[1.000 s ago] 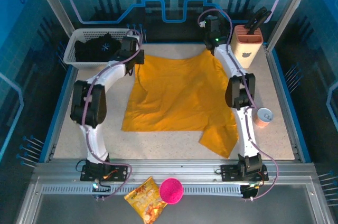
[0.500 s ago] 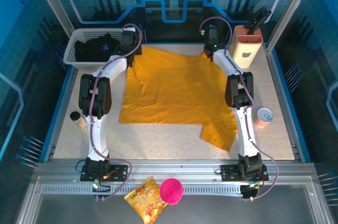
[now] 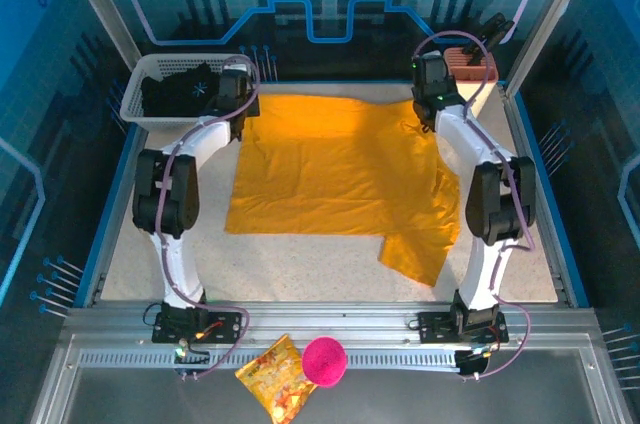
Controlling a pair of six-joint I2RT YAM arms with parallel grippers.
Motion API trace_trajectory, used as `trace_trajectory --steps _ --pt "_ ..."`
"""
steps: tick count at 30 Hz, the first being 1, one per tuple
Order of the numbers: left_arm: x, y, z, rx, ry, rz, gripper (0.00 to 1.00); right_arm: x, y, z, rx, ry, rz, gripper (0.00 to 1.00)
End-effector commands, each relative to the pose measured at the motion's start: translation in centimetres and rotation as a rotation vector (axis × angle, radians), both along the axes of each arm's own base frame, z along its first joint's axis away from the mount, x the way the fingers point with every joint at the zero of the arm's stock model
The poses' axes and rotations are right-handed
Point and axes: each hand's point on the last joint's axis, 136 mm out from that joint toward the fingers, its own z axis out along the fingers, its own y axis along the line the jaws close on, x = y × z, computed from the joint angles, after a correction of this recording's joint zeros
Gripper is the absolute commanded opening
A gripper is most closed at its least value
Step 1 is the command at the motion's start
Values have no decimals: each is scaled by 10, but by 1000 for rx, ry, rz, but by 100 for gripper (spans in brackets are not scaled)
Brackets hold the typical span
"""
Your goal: Fold and stack the t-shirts
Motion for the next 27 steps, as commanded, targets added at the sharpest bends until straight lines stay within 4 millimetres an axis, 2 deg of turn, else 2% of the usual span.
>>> trace_trajectory --steps 1,8,17,23,27 --pt "-7 8 22 16 -53 5 0 -18 -3 -18 87 8 -34 0" --pt "-28 6 4 -29 -22 7 0 -57 -6 -42 157 54 -64 0" --pt "-58 1 -37 -96 50 14 0 -101 -2 -67 264 86 -93 0" --pt "-74 0 -40 -108 66 22 0 -123 -3 -78 297 105 -110 0" --pt "-80 -10 -52 -135 165 -10 0 -137 -1 -93 329 144 -122 0"
